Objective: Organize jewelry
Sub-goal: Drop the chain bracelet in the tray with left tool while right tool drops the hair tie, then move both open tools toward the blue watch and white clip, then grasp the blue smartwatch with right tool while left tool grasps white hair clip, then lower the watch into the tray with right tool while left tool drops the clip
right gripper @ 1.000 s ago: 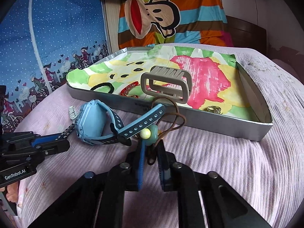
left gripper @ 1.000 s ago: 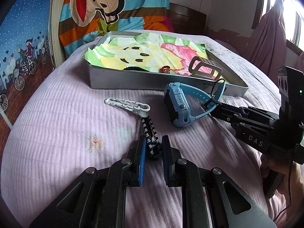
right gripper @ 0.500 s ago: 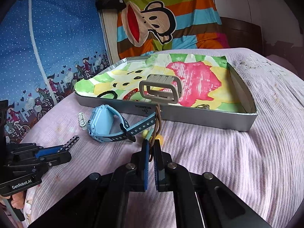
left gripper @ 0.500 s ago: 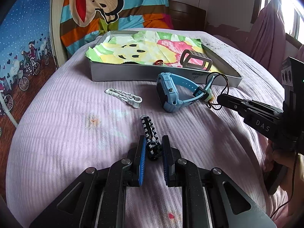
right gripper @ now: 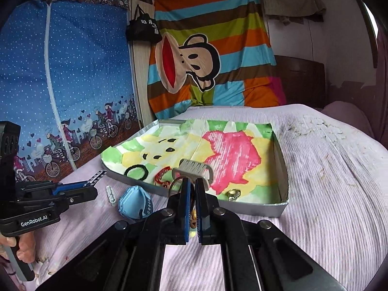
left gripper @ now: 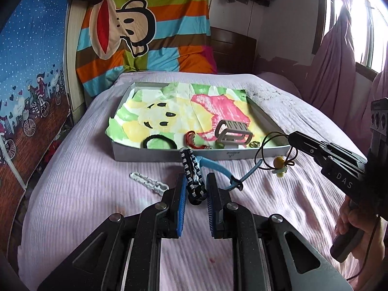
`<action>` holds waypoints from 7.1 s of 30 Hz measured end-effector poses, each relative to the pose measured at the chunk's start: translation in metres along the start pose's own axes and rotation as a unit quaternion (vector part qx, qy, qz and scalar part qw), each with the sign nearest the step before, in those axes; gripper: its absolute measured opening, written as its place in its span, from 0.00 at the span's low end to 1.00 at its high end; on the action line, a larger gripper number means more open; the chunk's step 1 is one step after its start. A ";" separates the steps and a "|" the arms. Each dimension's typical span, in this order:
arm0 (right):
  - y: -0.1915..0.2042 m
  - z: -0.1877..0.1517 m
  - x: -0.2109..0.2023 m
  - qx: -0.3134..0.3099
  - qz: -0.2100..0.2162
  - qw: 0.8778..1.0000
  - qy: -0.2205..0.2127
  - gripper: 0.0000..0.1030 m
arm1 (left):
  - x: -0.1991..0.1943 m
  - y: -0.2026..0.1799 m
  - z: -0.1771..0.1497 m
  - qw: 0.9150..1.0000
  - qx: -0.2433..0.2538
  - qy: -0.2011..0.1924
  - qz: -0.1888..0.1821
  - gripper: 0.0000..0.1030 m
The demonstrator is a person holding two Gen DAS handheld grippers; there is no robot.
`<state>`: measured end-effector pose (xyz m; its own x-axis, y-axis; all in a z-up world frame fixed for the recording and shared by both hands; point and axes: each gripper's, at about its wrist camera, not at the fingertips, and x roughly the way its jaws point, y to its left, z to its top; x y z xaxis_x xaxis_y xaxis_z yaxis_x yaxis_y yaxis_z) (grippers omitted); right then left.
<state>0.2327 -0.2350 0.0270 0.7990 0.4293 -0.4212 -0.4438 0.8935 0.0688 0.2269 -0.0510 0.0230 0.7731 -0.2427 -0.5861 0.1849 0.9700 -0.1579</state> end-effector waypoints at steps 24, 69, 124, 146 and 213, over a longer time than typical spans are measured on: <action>-0.042 0.002 0.087 0.044 -0.019 0.999 0.011 0.04 | 0.113 0.012 0.055 0.999 -0.023 0.024 0.007 0.13; 0.018 -0.005 -0.023 0.010 -0.032 0.992 -0.125 1.00 | -0.051 0.045 0.012 0.988 -0.048 -0.127 0.078 0.92; 0.021 -0.057 0.090 0.013 0.052 0.987 0.152 0.78 | 0.066 0.065 -0.016 0.996 0.000 0.080 0.048 0.73; 0.027 -0.055 0.099 -0.005 0.085 0.987 0.139 0.68 | 0.061 0.088 -0.027 0.996 -0.057 0.049 0.057 0.16; 0.022 -0.005 0.059 -0.008 0.028 0.997 -0.074 0.12 | 0.025 0.021 0.048 0.995 -0.002 -0.074 0.060 0.11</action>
<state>0.2679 -0.1903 -0.0012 0.8227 0.4950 -0.2796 -0.4954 0.8655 0.0746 0.2795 -0.0359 0.0430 0.8707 -0.1195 -0.4770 0.0828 0.9918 -0.0973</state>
